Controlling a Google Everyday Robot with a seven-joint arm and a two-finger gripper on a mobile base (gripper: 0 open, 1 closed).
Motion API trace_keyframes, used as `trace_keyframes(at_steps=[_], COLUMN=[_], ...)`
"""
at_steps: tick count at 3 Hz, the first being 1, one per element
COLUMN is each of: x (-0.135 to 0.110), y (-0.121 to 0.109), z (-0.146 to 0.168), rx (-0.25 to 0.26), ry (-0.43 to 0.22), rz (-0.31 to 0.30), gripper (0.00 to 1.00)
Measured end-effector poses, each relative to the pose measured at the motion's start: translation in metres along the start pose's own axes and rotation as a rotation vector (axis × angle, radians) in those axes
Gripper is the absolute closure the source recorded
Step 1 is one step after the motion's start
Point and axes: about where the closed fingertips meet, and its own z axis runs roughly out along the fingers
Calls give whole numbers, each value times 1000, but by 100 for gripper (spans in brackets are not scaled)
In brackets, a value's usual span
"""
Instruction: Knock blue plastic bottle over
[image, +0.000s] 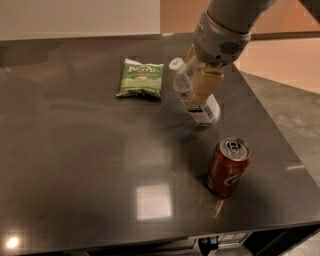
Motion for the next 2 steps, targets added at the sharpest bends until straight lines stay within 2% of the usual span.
trace_keyframes(at_steps=[1,2], x=[3,4], y=[8,11], z=[13,24], rx=[-31,-65], ry=[68,97], rz=[-72,-128], gripper=[82,58])
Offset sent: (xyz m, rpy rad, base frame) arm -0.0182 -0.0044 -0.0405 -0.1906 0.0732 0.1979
